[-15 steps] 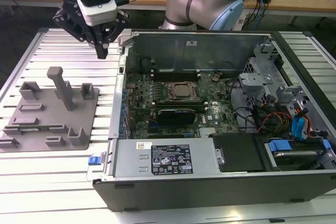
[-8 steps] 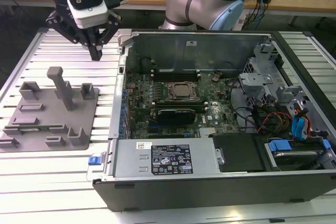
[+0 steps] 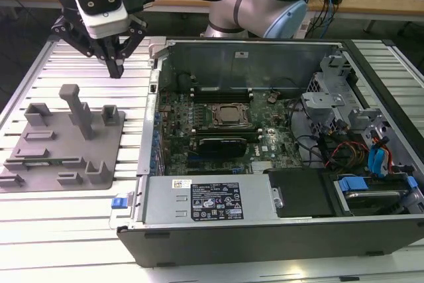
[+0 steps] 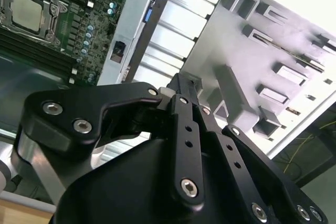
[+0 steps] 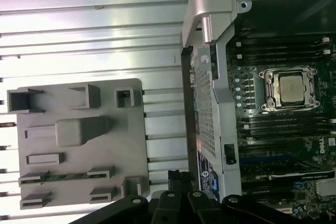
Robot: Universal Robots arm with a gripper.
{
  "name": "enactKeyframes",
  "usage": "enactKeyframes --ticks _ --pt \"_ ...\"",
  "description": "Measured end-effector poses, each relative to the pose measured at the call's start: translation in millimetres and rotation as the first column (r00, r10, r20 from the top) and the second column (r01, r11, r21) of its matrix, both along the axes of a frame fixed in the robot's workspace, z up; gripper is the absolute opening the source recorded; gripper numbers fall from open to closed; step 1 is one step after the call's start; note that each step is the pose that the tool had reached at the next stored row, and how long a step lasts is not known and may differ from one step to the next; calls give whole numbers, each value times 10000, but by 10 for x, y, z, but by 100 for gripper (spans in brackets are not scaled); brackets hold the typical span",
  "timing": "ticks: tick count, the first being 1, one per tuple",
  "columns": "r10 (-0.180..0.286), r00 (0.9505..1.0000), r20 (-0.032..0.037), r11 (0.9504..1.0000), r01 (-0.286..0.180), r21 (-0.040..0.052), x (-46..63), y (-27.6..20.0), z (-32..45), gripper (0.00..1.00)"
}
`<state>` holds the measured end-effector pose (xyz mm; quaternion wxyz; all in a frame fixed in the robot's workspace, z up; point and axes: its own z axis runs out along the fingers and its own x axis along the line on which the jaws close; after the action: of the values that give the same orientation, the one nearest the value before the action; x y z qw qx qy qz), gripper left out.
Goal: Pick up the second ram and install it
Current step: 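Reach for the second ram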
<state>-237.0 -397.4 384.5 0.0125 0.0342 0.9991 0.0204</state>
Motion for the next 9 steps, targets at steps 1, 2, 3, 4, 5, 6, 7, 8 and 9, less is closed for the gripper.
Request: enactKeyframes --ticks 1,2,3,4,5,6,7,8,9 --pt "10 10000 0 10000 -10 0 -17 -2 -4 8" --pt "16 10000 0 10000 -16 0 -29 -3 -7 8" --pt "22 10000 0 10000 -22 0 -40 -4 -10 8" --pt "34 10000 0 10000 -34 0 -58 -6 -14 8" --pt "39 10000 -1 10000 -39 -1 -66 -7 -16 8" --pt "44 10000 0 10000 -44 0 -75 -8 -18 8" --pt "52 10000 0 10000 -52 0 -89 -10 -21 8" --pt "58 10000 0 10000 -58 0 -97 -12 -23 8" --pt "63 10000 0 10000 -63 0 -106 -14 -25 8"
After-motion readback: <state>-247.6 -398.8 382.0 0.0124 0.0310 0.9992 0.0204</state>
